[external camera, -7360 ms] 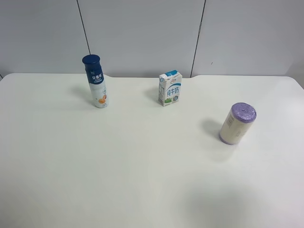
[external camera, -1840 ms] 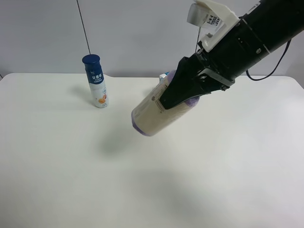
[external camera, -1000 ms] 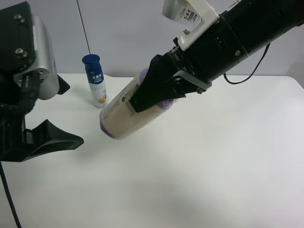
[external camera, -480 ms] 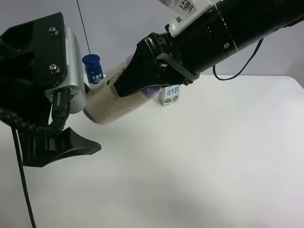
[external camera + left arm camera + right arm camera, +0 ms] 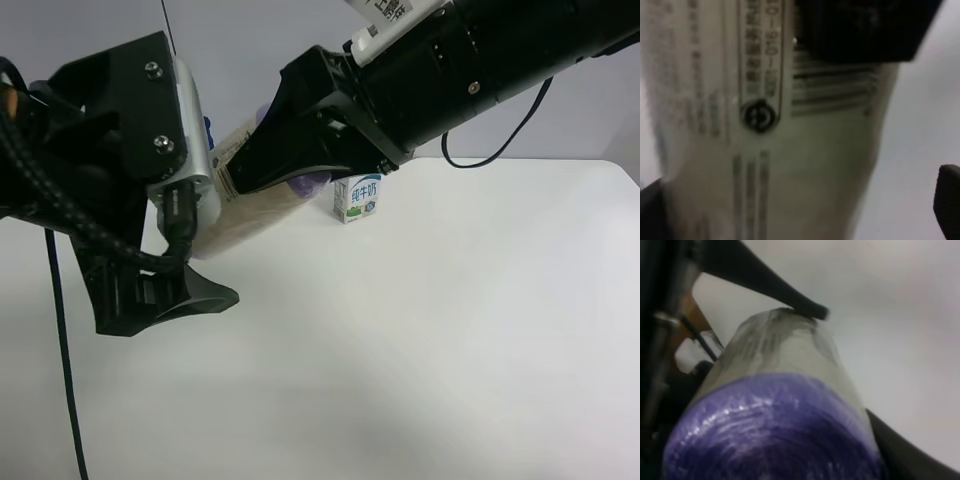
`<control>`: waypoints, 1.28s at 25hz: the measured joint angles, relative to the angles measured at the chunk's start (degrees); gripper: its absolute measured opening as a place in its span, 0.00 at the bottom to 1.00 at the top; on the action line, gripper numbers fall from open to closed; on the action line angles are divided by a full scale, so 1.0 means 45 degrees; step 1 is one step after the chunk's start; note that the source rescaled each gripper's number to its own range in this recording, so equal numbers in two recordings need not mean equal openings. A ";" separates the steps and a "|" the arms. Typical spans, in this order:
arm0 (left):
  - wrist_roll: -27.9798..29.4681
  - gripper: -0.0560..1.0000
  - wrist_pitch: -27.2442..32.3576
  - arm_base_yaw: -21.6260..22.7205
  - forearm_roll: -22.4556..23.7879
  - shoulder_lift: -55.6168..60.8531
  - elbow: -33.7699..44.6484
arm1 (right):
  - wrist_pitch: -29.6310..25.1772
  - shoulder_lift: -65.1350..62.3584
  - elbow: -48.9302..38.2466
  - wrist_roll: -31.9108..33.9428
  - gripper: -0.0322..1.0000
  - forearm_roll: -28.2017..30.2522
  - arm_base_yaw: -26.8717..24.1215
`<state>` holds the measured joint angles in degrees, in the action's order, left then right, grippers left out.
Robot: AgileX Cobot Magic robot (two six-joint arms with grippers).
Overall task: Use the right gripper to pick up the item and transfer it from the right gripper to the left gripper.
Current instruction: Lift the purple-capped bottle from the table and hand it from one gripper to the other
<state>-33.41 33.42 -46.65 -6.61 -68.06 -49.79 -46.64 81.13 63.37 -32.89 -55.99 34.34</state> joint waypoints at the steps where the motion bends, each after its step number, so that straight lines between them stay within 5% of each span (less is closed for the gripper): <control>1: -0.0003 1.00 -0.0124 0.0000 -0.0020 -0.0110 0.0000 | 0.0000 0.0000 0.0000 0.0000 0.03 -0.0084 0.0000; 9: -0.0003 0.94 -0.1240 0.0000 -0.0059 -0.0273 0.0000 | 0.0010 0.0000 0.0000 -0.0012 0.03 -0.0236 0.0000; 14: -0.0003 0.48 -0.1299 0.0000 -0.0059 -0.0283 0.0000 | -0.0003 0.0000 0.0000 -0.0066 0.03 -0.0074 0.0000; 17: -0.0003 0.36 -0.1299 0.0000 -0.0059 -0.0283 0.0000 | -0.0037 0.0000 0.0000 -0.0115 0.03 0.0345 0.0000; 23: -0.0015 0.34 -0.1297 0.0000 -0.0094 -0.0283 0.0000 | -0.0290 0.0000 0.0000 -0.0125 0.03 0.1107 0.0000; 32: -0.0015 0.34 -0.1297 0.0000 -0.0094 -0.0283 0.0000 | -0.0310 0.0000 0.0000 -0.0125 0.03 0.0383 0.0000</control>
<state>-33.48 27.58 -46.65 -7.03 -69.33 -49.79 -48.03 81.13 63.37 -33.45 -54.26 34.34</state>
